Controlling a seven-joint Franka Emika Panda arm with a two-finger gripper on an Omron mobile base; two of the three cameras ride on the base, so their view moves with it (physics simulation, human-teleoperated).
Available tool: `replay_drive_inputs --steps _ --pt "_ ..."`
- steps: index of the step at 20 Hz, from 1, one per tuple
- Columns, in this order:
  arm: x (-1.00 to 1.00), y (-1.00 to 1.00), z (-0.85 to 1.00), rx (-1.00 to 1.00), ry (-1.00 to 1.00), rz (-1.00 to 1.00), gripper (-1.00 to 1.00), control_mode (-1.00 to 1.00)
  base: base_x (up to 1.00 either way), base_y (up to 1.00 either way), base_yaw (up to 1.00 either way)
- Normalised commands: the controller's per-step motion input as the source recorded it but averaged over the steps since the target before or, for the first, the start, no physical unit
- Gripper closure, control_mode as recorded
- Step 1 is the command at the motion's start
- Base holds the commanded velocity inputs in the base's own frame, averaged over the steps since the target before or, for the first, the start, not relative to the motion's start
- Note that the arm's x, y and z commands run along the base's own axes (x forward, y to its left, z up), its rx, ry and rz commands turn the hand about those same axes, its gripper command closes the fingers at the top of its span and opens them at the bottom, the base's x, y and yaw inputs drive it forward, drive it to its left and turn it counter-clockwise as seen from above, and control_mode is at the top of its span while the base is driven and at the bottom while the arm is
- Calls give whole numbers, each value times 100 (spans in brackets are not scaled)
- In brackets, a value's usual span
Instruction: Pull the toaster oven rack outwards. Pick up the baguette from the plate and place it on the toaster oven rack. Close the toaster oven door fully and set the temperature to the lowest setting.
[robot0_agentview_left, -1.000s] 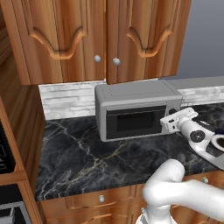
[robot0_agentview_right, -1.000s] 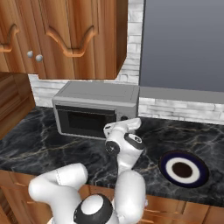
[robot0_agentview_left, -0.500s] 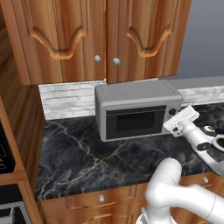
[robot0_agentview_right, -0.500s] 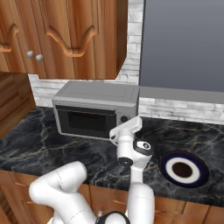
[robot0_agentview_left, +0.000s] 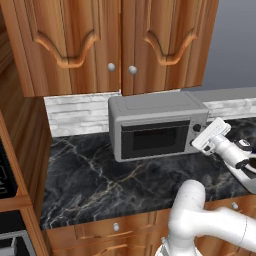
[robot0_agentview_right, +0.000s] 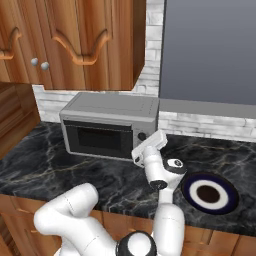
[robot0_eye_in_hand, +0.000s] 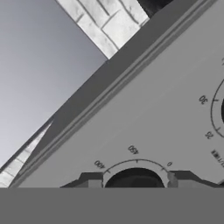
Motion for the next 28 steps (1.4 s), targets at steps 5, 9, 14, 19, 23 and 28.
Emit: replay_drive_inputs --steps 5,9,14,19,23,28 --pt "1 38 14 -78 -37 7 100 -100 0 0 0" --pt "8 35 22 -82 -35 4 100 -100 0 0 0" --pt "3 11 10 -95 -27 5 100 -100 0 0 0" --pt "0 37 0 -100 -21 2 100 -100 0 0 0" --pt "0 34 0 -100 -21 0 100 -100 0 0 0" --pt "9 1 3 -99 -1 0 100 -100 0 0 0"
